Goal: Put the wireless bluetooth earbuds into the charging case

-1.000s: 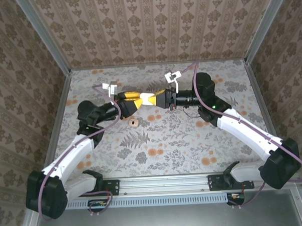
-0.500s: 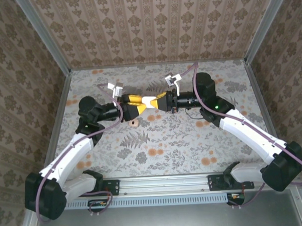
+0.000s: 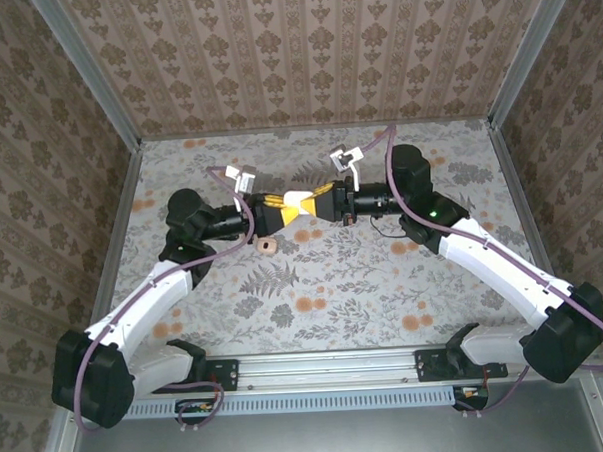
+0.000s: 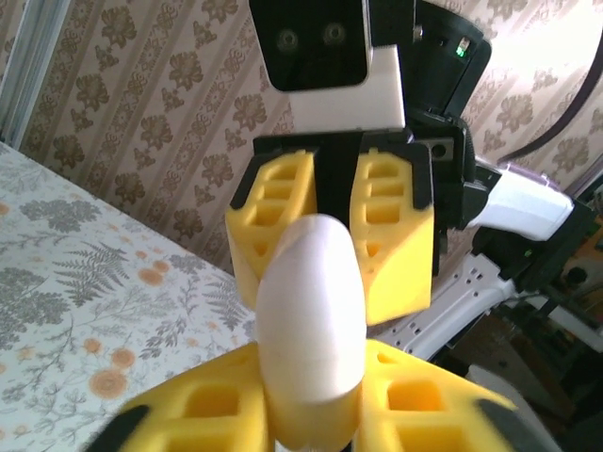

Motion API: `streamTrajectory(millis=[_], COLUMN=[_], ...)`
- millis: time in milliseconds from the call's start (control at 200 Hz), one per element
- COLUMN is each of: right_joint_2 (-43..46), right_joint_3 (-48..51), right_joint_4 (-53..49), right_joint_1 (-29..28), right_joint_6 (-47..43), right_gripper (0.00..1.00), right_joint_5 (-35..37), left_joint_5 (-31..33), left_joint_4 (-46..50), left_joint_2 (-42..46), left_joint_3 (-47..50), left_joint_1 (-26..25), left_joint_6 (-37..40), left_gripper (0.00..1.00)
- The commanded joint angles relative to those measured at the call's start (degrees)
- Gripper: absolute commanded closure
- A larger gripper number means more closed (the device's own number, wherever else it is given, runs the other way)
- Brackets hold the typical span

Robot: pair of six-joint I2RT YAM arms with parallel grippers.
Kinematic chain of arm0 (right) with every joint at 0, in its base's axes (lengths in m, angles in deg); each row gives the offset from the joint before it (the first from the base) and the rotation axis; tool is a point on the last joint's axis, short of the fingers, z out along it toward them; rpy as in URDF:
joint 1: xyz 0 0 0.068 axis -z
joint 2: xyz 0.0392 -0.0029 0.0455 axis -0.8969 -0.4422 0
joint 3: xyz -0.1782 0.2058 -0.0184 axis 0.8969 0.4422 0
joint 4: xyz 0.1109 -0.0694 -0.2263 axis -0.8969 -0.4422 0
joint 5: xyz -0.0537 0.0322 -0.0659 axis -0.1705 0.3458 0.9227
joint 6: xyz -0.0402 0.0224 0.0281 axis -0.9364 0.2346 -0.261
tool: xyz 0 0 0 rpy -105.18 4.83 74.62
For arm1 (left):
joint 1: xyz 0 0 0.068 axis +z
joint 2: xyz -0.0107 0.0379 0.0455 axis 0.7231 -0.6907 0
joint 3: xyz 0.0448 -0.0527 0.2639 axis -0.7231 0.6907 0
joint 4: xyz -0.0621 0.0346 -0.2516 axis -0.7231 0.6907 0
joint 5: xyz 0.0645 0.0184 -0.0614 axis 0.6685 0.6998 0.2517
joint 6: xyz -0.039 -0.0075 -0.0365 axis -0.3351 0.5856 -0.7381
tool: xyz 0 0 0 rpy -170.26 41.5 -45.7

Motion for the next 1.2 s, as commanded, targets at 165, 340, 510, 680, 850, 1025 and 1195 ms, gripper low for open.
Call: streamTrajectory(millis=[165,340,510,680,850,1025,1195], right_joint_2=[-0.08,-2.05,-3.44,-3.92,-3.43,-5.78,-13.74], right_joint_3=[-3.70,-4.93,-5.98,-7.40,-9.45,-12.30,-17.91], right_joint_4=[-5.85,-9.19,-10.18,-12.30,-15.56,-21.36,-27.46], right_joint_1=[1.14,2.73,3.40,3.73,4.32,5.32,5.01], right_joint_6=[0.59,2.42,4.26,4.48,4.70,2.89,2.83], right_gripper=[0.64,0.58,0.51,0.48,0.45,0.43,0.43], right_joint_5=[6.56,7.42,6.34,5.47,6.32,11.24,20.68], left_joint_5=[-0.10,0.46,1.36,3.55,7.48,10.67,12.36], left_joint_4=[1.15,2.85,8.34,15.41,24.79,33.04,37.61], left_joint_2=[2.11,4.58,5.96,7.43,10.58,14.68,18.04], left_joint_3=[-0.36,1.47,1.85,1.52,1.95,2.90,3.65], left_joint_1=[-0.30,-0.29,-0.31,0.33,4.86,9.00,11.65], left_joint_6=[8.98,15.29,20.77,26.46,32.15,37.21,40.05], left_gripper=[1.00,1.00,1.00,1.00,1.00,1.00,1.00])
